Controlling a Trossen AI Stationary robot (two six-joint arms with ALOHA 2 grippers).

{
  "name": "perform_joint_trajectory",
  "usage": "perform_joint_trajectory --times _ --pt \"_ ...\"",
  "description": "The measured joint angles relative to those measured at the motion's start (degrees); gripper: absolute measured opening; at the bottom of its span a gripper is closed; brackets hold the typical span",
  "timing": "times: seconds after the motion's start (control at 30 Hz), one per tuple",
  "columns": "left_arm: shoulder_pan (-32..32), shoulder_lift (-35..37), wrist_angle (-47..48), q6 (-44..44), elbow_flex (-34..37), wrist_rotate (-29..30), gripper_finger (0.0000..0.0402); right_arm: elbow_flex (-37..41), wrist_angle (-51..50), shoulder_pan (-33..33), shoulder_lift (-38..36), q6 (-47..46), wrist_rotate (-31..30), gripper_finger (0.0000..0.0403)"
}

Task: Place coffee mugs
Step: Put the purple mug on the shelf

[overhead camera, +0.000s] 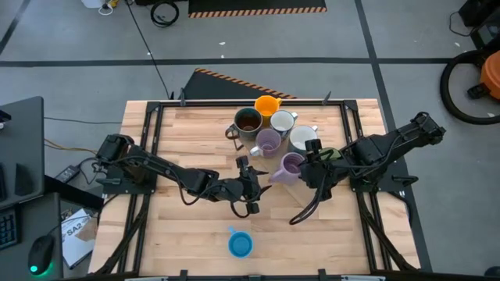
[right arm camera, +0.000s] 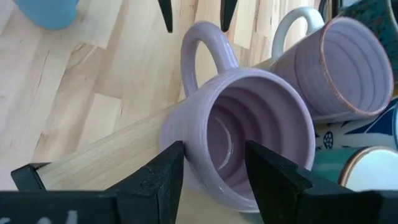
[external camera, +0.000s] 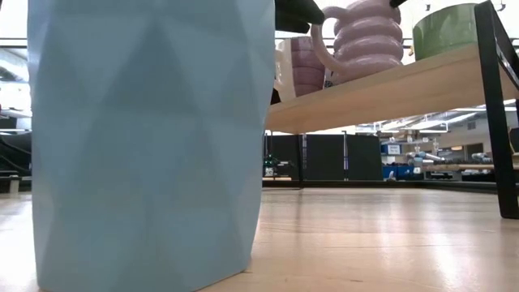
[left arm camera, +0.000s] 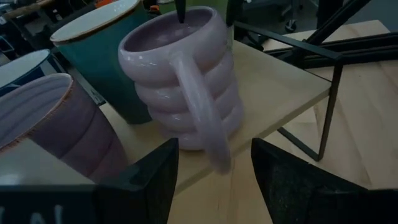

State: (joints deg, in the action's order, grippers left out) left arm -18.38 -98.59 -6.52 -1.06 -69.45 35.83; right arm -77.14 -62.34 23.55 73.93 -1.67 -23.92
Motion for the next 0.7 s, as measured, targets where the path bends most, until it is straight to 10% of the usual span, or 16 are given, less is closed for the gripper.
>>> perform_joint_trajectory --times 0.7 --pt "-1.1 1.7 0.5 -2.6 0.0 1.9 0.0208 0.0 -1.5 3.3 0.0 11.1 -8.4 0.0202"
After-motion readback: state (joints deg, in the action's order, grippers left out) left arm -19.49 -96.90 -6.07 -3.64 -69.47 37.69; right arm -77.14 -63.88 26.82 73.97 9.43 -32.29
